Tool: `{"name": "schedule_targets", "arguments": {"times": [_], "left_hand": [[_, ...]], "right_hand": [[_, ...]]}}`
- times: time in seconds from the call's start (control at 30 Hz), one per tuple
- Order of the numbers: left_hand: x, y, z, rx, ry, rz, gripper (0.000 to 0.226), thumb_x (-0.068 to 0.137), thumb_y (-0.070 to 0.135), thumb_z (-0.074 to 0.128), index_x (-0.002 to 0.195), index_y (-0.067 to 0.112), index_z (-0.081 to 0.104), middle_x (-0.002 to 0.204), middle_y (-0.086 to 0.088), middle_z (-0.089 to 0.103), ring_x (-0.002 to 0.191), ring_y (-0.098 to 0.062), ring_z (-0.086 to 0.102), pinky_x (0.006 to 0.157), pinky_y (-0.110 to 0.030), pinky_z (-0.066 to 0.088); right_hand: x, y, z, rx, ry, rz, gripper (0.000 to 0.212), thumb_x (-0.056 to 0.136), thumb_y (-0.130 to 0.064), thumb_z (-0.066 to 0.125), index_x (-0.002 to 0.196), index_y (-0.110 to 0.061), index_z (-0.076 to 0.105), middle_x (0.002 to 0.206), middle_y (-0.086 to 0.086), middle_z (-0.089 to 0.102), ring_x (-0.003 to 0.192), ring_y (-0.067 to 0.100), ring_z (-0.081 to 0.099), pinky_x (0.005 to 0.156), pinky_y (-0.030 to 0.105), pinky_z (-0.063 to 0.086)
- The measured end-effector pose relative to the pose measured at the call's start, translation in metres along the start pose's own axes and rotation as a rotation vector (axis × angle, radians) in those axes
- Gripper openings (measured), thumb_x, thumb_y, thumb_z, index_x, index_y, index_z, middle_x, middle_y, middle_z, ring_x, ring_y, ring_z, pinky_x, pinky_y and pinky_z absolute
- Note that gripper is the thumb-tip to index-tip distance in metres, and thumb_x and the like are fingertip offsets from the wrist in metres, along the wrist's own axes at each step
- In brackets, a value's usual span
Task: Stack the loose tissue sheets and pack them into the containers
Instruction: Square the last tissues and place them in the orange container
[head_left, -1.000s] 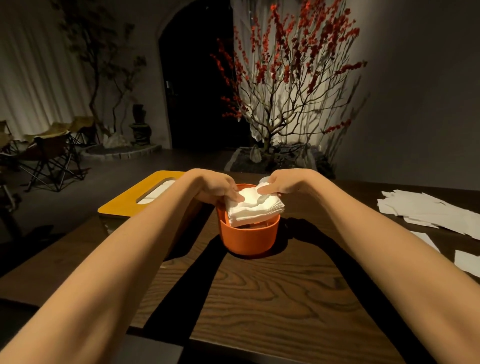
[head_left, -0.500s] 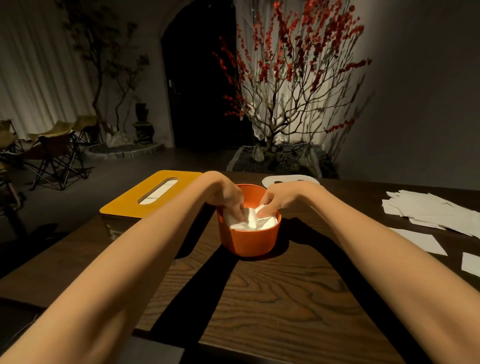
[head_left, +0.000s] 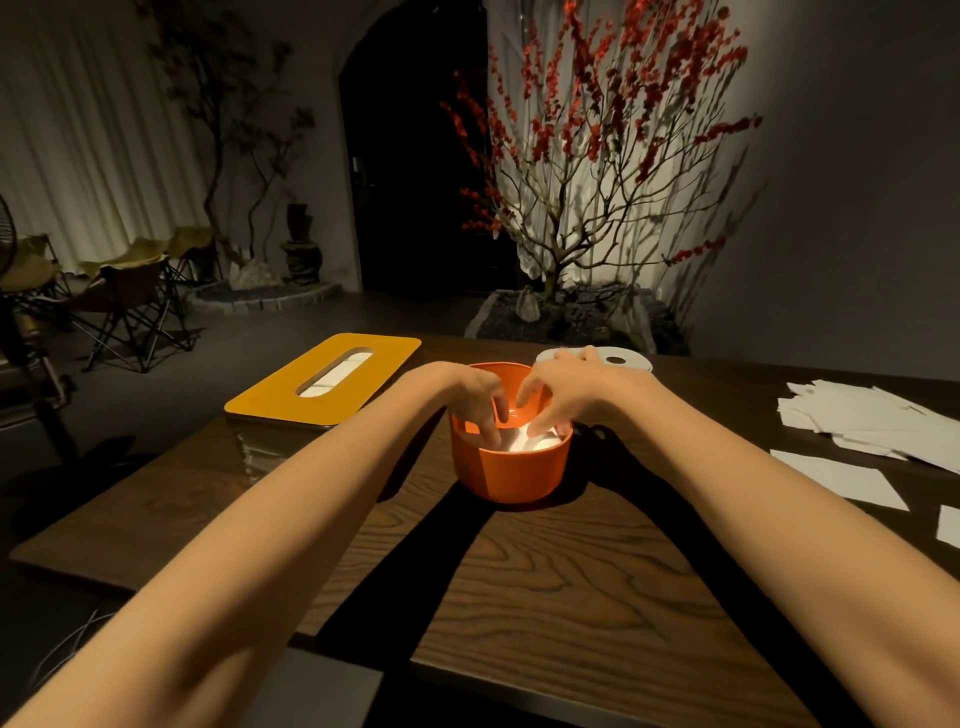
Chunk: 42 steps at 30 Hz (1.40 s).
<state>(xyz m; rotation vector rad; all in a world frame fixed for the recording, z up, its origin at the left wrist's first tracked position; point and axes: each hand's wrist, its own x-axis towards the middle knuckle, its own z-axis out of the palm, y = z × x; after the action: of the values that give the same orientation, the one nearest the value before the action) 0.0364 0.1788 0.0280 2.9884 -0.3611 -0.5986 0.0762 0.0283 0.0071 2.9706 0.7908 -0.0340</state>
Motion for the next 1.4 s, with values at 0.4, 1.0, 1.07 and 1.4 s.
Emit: {"name": "schedule_targets", "arguments": {"times": [0.4,1.0,1.07,1.4], "left_hand": [[-0.013,0.011,-0.011,0.211,-0.158,-0.065,0.037,0.095,0.026,0.058,0.132,0.022,0.058,0.135,-0.004,0.053,0.125,-0.024,0.048,0.100,-0.033,0.041],[0.015,0.083,-0.002,-0.350,0.420,0.322,0.016,0.089,0.011,0.065,0.104,0.008,0.067,0.080,0.009,0.055,0.071,-0.003,0.050,0.056,-0.012,0.037],[0.018,0.103,-0.001,-0.341,0.398,0.363,0.018,0.089,0.011,0.065,0.106,0.007,0.066,0.083,0.006,0.056,0.071,-0.002,0.050,0.056,-0.010,0.038],[0.031,0.196,0.022,-0.288,0.288,0.516,0.019,0.092,0.013,0.063,0.109,0.007,0.065,0.079,0.008,0.056,0.069,0.000,0.050,0.049,-0.001,0.037]], "right_hand": [[-0.011,-0.021,-0.019,-0.101,-0.257,-0.077,0.017,0.087,-0.028,0.066,0.073,-0.028,0.056,0.075,-0.012,0.054,0.093,0.014,0.053,0.098,0.040,0.036],[-0.089,0.060,-0.020,0.367,-0.005,0.193,0.011,0.096,-0.005,0.048,0.095,-0.005,0.060,0.086,0.005,0.063,0.066,0.006,0.054,0.065,0.017,0.043],[-0.105,0.075,-0.015,0.375,0.002,0.229,0.014,0.096,-0.004,0.047,0.096,-0.004,0.061,0.081,0.002,0.062,0.067,0.008,0.055,0.066,0.018,0.044],[-0.181,0.136,0.004,0.456,0.048,0.396,0.014,0.095,-0.008,0.052,0.087,-0.007,0.064,0.085,0.009,0.063,0.072,0.014,0.056,0.074,0.026,0.049]]}}
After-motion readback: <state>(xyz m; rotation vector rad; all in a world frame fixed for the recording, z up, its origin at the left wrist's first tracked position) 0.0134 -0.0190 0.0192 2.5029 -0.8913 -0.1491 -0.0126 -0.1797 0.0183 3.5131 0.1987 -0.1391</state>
